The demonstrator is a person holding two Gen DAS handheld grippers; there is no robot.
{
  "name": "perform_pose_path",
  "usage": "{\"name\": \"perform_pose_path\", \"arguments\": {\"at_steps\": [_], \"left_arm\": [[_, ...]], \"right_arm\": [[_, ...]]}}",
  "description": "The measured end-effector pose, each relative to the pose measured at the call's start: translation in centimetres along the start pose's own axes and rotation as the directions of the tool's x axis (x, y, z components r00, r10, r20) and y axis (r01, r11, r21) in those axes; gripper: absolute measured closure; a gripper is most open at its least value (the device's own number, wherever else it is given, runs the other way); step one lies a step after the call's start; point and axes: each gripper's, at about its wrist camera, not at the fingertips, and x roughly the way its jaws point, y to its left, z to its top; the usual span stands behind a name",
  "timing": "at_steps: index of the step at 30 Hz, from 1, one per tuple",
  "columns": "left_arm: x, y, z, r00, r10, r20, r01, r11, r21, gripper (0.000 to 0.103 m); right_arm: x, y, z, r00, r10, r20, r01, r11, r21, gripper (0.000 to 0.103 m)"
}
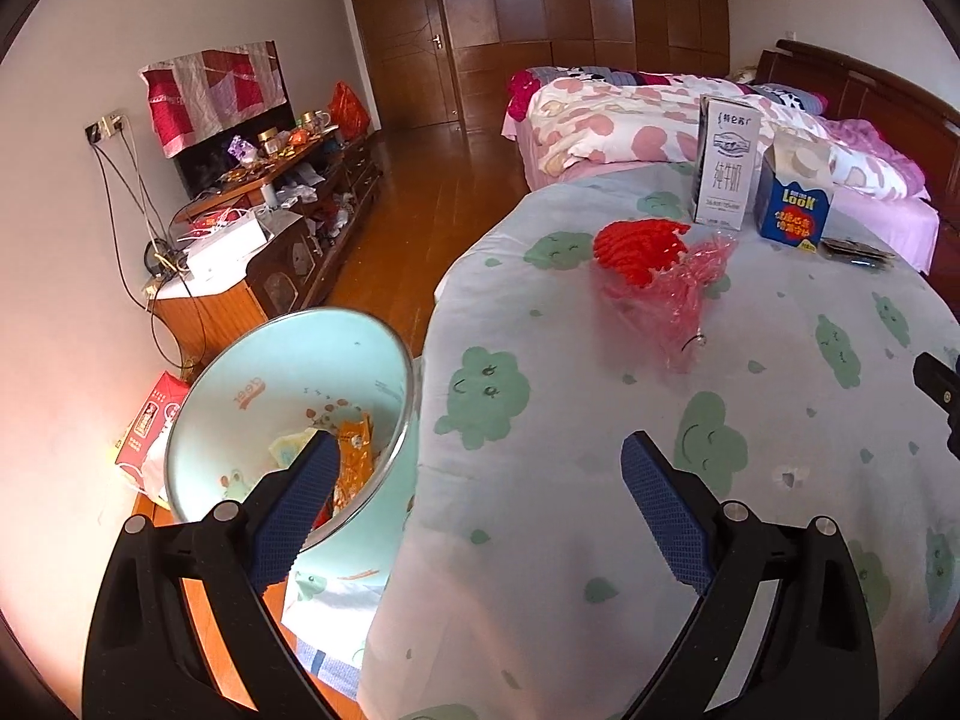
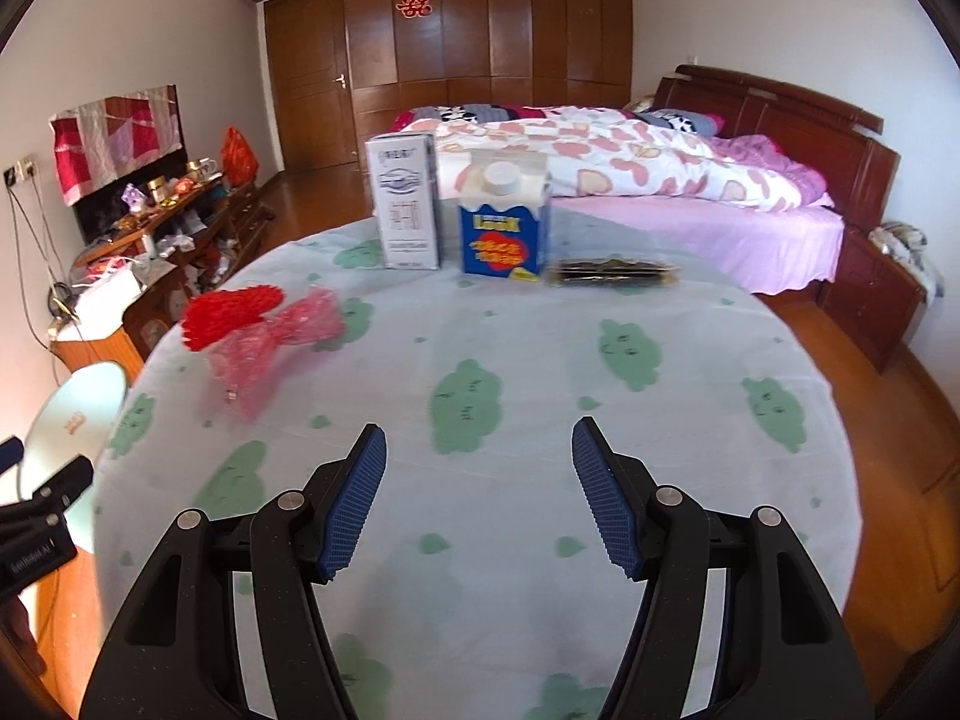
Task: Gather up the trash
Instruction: 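Return the left tool to the table and grasp the red mesh bag, then grasp the pink plastic bag with the right tool while the left tool holds the red mesh bag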
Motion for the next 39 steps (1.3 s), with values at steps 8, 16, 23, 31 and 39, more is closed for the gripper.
{"name": "perform_pose_path", "arguments": {"at_steps": [8, 16, 23, 31, 39], "left_arm": [[2.2, -5.1, 4.8, 0.994, -0.096, 0.048, 0.094, 0.995, 0.026, 0.017], [7.0, -7.1, 8.6, 0.991, -0.132, 0.02, 0.132, 0.991, 0.004, 0.035], [9.8, -4.5, 8.7, 0.976, -0.217, -0.034, 0.214, 0.974, -0.076, 0.079], [7.5, -0.9, 7.2, 0.974, -0.227, -0.005, 0.225, 0.968, -0.112, 0.08], [4.7, 2.8, 4.4, 0.991, -0.128, 0.031, 0.131, 0.981, -0.144, 0.08]], "right_arm": [[0.9, -4.3, -0.2, 1.0, -0.01, -0.028, 0.012, 0.998, 0.068, 0.039], [1.1, -5.1, -0.4, 0.998, 0.03, -0.049, -0.026, 0.995, 0.093, 0.039], [1.4, -4.1, -0.1, 0.997, 0.056, -0.059, -0.051, 0.994, 0.093, 0.039], [2.2, -1.4, 1.1, 0.991, 0.12, -0.067, -0.113, 0.989, 0.099, 0.04], [5.5, 4.3, 3.8, 0.955, 0.28, -0.094, -0.261, 0.949, 0.175, 0.041]]}}
